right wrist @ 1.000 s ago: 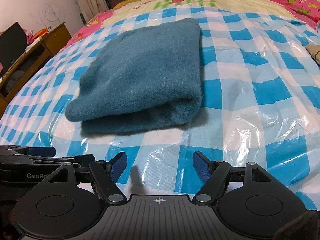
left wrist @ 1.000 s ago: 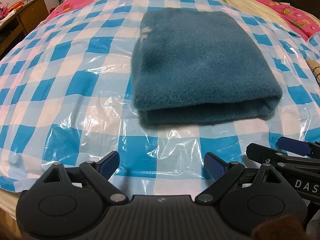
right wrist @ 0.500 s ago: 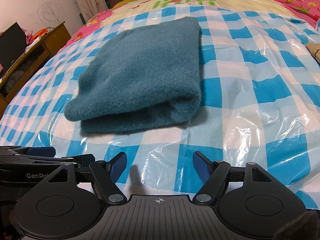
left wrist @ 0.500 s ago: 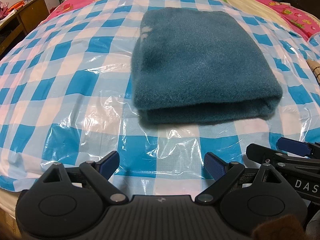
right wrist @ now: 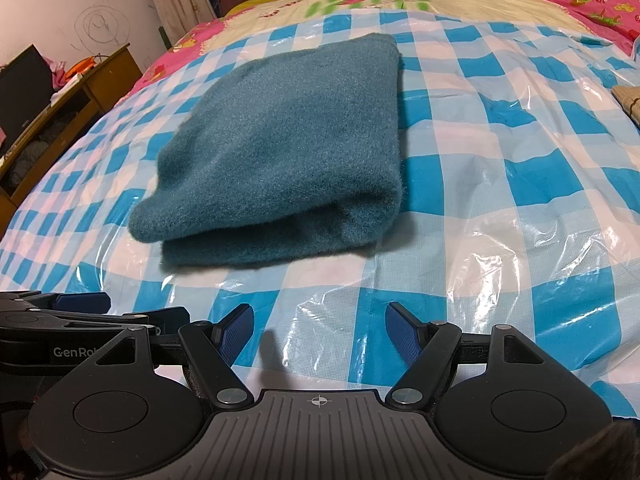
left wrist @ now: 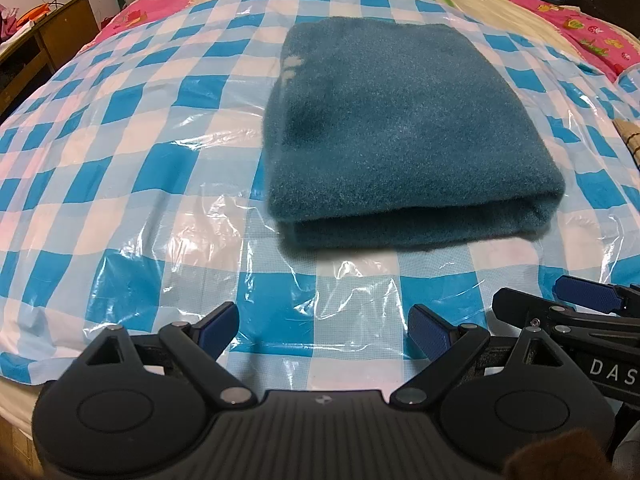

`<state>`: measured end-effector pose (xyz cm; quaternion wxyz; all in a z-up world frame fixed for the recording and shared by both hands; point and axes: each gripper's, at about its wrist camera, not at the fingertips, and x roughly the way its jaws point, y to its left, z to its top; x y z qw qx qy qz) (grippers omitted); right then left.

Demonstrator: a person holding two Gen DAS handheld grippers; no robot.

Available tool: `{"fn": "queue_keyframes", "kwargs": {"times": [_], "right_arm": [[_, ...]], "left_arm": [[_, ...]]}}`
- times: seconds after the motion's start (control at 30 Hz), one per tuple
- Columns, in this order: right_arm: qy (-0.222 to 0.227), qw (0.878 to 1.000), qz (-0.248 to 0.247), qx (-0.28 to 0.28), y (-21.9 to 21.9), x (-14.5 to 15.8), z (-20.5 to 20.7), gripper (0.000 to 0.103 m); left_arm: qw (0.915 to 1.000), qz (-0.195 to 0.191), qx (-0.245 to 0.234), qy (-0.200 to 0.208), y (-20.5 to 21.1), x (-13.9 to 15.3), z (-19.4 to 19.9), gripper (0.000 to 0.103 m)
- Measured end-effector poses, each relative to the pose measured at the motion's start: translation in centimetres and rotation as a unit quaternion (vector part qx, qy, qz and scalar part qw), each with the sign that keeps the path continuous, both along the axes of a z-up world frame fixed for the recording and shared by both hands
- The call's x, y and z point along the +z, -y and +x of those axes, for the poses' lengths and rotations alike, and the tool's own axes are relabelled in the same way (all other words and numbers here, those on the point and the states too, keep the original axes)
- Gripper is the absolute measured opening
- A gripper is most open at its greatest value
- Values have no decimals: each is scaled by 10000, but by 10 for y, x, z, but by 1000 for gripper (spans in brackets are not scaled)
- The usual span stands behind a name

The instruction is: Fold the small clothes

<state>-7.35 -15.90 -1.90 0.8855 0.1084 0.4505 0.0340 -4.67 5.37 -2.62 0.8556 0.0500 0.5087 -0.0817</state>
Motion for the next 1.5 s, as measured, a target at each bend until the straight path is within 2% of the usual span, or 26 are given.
{"fn": "queue_keyframes", "kwargs": {"times": [0.6,1.5], "right_arm": [[1,10000,5,3,0,-1,0,74],[27,9999,-122,3,-3,2,0,74]], "left_arm": [[9999,24,25,136,0,3,-2,95],[9999,43,42,95,2,0,-3,95]]}}
